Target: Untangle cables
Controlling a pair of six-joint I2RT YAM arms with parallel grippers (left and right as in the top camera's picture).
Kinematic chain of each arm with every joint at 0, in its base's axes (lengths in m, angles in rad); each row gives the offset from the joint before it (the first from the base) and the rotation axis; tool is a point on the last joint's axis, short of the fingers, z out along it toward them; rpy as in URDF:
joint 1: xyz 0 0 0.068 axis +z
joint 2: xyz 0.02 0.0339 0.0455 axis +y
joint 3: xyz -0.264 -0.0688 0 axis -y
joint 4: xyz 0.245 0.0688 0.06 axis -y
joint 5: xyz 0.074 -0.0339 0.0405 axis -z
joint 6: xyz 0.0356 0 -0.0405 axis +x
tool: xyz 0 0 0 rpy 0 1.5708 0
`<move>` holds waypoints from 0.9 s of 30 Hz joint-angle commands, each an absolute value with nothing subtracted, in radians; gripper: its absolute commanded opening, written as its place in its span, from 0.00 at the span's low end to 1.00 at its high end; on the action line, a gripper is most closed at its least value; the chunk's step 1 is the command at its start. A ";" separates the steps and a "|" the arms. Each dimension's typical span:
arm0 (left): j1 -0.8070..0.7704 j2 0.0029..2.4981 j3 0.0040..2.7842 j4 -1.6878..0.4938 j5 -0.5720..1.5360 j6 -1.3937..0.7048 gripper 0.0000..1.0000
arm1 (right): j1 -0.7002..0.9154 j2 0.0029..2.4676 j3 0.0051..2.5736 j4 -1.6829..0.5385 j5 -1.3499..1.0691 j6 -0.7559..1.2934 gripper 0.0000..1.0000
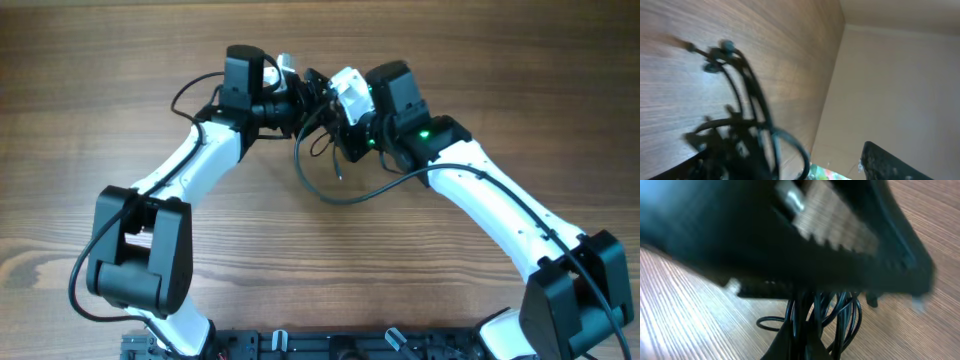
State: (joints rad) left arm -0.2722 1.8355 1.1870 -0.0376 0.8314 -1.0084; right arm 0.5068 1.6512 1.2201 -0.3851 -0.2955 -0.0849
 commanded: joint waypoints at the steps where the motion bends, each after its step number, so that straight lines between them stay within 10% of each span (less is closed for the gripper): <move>1: -0.285 1.812 1.192 -0.033 0.802 -1.002 0.60 | 0.512 1.661 1.236 -0.379 -0.323 -0.104 0.04; 3: -0.284 1.812 1.192 -0.033 0.801 -0.998 0.20 | 0.512 1.661 1.236 -0.379 -0.323 -0.101 0.04; 5: -0.283 1.812 1.192 -0.034 0.789 -0.958 0.04 | 0.511 1.661 1.236 -0.379 -0.323 -0.093 0.04; 7: -0.283 1.812 1.192 -0.033 0.784 -0.888 0.04 | 0.511 1.660 1.236 -0.371 -0.323 -0.044 0.04; 14: -0.223 1.812 1.192 -0.005 0.888 -0.659 0.04 | 0.480 1.526 1.240 -0.353 -0.324 0.120 0.63; 27: -0.090 1.812 1.192 0.237 1.577 -0.531 0.04 | 0.368 1.518 1.237 -0.367 -0.620 0.244 0.51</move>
State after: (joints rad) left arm -0.0891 1.8351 1.1847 0.2173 1.3811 -0.5652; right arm 0.3557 1.4826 1.2243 -0.3664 -0.5457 0.2050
